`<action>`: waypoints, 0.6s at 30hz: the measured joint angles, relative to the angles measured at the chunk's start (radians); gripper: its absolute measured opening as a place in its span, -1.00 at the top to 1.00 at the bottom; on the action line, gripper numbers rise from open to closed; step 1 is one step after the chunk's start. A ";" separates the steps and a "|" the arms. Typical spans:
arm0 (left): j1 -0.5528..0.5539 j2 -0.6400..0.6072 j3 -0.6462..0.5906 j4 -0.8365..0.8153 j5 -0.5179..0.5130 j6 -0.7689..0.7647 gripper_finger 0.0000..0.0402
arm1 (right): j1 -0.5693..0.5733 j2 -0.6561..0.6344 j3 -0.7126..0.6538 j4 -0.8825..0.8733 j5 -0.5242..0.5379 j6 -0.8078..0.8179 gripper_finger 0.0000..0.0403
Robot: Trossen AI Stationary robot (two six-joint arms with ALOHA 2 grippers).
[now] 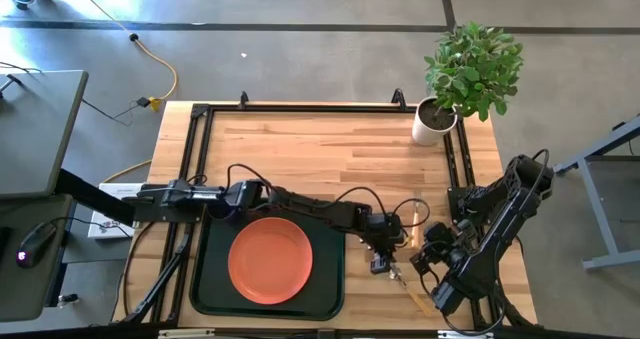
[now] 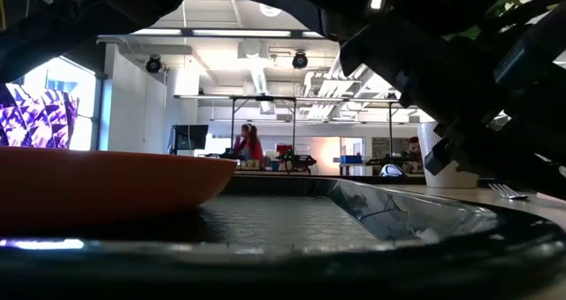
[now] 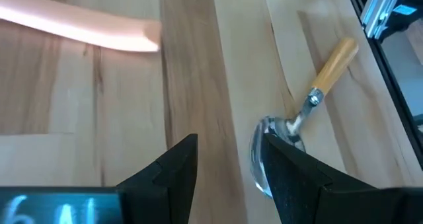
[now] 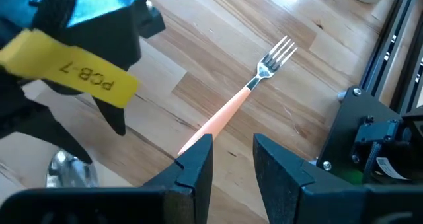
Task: Pick and place plate/cup/fork/spoon on tray
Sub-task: Put the yellow spoon on the black serving tray to the right of the orange plate
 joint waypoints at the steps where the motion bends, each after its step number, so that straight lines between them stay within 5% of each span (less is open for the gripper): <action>1: 0.001 0.000 0.000 0.000 0.000 0.000 0.21 | 0.000 0.000 0.000 0.000 0.002 0.001 0.51; 18: -0.005 0.001 0.000 -0.076 0.046 -0.001 0.21 | 0.000 0.000 0.000 0.000 0.008 0.000 0.51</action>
